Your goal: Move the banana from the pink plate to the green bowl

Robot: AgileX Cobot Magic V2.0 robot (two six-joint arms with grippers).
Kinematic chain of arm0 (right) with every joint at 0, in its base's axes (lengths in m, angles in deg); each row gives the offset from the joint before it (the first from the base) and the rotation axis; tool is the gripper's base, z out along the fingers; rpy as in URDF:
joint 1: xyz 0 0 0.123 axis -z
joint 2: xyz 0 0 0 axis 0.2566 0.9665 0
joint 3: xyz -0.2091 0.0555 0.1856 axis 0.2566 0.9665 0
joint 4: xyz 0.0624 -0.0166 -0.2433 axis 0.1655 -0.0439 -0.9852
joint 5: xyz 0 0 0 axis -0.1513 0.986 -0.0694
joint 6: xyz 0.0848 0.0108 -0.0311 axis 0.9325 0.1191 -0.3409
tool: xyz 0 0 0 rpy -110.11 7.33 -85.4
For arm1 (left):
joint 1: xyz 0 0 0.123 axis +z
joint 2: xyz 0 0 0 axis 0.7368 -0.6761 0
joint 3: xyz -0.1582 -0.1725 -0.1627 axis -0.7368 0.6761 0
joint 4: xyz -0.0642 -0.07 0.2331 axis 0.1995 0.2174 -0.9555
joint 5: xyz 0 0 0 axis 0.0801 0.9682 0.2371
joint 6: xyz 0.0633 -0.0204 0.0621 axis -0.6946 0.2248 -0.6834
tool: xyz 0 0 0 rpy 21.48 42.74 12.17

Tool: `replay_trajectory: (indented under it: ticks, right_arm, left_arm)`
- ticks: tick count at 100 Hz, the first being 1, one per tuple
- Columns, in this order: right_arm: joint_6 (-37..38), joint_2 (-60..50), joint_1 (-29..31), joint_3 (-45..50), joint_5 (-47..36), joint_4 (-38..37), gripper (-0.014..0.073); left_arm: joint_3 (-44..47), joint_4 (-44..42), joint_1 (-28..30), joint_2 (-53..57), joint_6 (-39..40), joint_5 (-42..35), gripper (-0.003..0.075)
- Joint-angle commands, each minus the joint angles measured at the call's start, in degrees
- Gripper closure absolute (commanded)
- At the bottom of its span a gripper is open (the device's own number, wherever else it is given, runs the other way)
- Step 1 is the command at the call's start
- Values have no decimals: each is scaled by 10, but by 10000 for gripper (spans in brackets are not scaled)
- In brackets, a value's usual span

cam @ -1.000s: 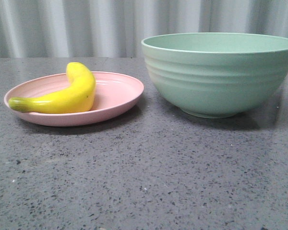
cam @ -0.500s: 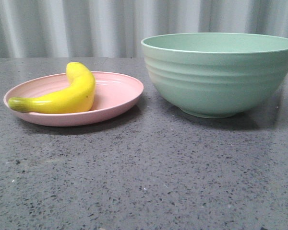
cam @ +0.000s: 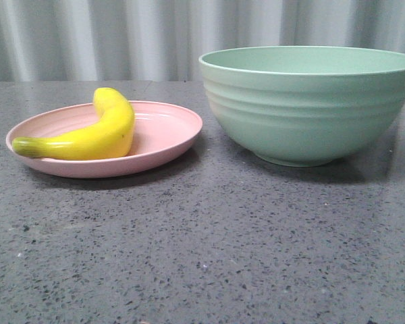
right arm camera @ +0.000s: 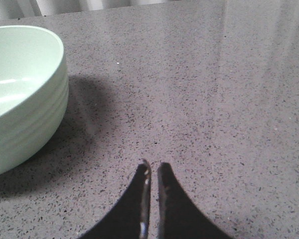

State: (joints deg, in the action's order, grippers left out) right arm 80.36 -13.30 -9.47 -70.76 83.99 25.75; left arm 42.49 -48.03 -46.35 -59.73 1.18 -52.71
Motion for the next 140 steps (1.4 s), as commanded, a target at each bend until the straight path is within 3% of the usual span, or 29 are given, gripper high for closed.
replay_trajectory:
  ticks: [1, 22, 45, 74, 107, 140]
  right_arm:
    - [-1, 9, 4, -14, -47, 1, 635]
    - [-1, 9, 4, -14, -47, 1, 635]
    - [-1, 9, 4, 7, -79, 1, 635]
    - [-1, 9, 4, 14, -94, 1, 635]
    - [-1, 9, 4, 14, -94, 1, 635]
    - [-1, 9, 4, 14, -94, 1, 635]
  left_arm:
    - [-42, 5, -20, -22, 5, -15, 304]
    - [-127, 10, -83, -96, 5, 72, 304]
    - [-212, 10, -200, -220, 5, 164, 304]
    - [-278, 10, -340, -390, 5, 174, 304]
    - [-336, 10, -367, -564, 5, 177, 304]
    - [-354, 12, -367, -632, 5, 173, 314]
